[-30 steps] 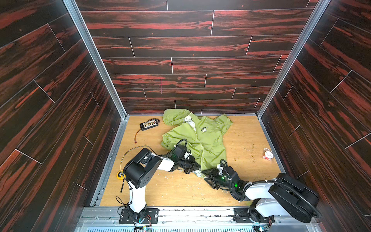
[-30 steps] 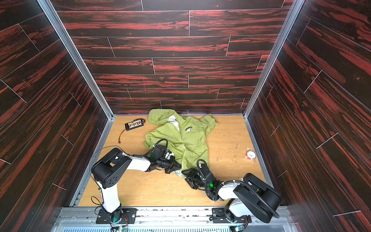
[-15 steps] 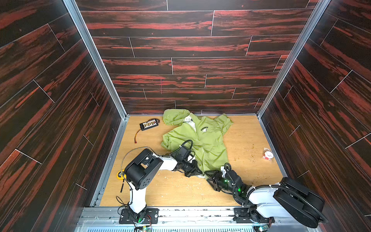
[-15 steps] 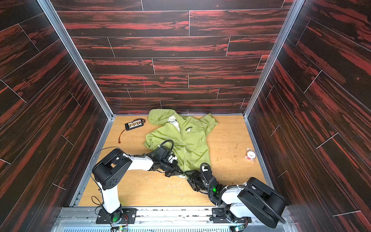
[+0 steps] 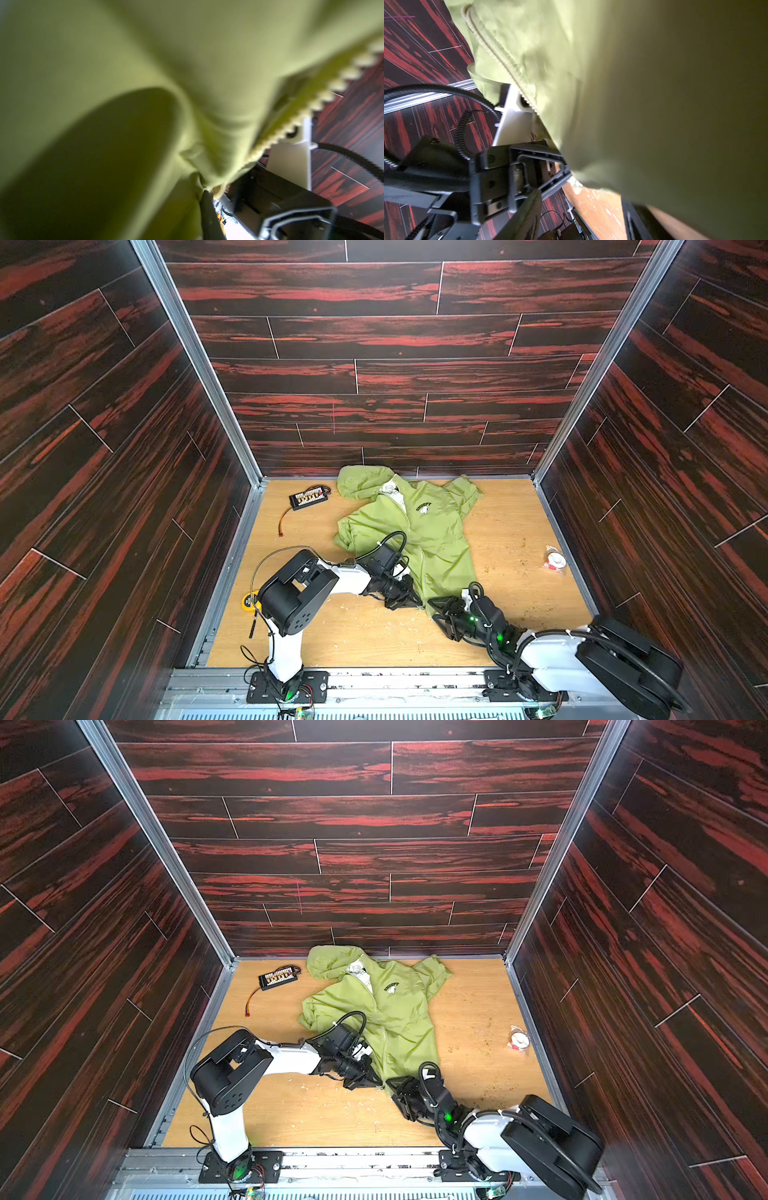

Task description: Zip up the jacket

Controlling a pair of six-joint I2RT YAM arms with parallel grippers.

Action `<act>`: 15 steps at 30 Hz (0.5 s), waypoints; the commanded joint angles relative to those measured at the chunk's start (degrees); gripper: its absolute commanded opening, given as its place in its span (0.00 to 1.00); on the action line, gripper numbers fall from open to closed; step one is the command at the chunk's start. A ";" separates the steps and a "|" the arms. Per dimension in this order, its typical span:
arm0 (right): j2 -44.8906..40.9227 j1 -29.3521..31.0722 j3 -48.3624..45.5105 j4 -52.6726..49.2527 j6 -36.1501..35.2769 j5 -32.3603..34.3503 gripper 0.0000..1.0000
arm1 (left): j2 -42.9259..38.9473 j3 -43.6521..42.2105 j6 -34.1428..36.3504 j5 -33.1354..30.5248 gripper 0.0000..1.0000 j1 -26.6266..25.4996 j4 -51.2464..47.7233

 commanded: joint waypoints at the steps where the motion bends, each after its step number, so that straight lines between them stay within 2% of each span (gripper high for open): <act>1: -5.43 0.38 -0.62 -7.03 0.96 2.35 0.64 | -1.30 2.25 -1.54 2.88 0.00 -0.49 3.38; 8: -13.65 0.37 -1.64 -14.71 1.25 4.93 0.66 | -1.03 3.95 -5.32 4.51 0.00 -0.91 8.12; 15: -9.62 -0.07 -4.25 -6.33 3.57 6.01 0.66 | -0.61 4.53 -5.99 4.61 0.00 -1.39 8.52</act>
